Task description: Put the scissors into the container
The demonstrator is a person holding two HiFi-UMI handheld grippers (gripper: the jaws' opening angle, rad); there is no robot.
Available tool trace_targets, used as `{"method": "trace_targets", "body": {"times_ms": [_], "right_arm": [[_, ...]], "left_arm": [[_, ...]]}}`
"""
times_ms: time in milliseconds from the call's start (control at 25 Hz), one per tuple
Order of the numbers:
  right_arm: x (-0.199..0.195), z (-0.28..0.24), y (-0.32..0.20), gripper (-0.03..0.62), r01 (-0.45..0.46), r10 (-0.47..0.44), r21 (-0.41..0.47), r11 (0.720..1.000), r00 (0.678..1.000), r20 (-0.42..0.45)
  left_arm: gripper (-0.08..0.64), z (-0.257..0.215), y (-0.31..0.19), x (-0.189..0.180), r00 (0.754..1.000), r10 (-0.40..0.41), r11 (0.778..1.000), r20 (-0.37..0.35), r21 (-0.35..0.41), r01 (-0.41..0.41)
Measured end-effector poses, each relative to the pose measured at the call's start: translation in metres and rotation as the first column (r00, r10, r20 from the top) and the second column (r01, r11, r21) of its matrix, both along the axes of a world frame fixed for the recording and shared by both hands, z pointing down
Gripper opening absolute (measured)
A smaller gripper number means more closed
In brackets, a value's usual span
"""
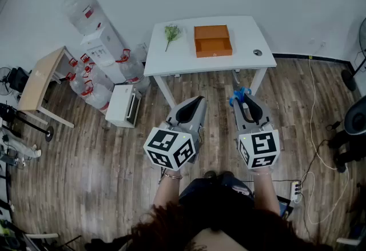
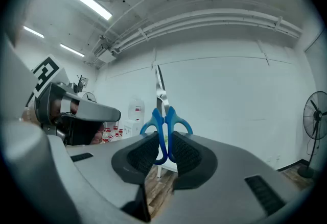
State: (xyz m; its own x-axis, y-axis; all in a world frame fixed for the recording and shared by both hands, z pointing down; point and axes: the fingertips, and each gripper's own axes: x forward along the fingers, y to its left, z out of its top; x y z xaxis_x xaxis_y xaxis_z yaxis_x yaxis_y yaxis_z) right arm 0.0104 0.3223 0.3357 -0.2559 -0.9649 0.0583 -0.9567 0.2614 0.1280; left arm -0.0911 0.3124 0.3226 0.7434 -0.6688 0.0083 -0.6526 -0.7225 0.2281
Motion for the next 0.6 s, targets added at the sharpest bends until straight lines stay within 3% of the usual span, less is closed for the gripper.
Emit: {"method": "trace_targets", "body": {"times_ms": [600], "right_arm": [[-0.019,-0.001,-0.032,0.066,-0.035,0.035,0.024,0.999,0.999,-0.018]], "left_arm": [[0.018,0.006,-0.035,-0.019,0.999,0.040,0.999,-0.028,-0.016,-0.041]]}}
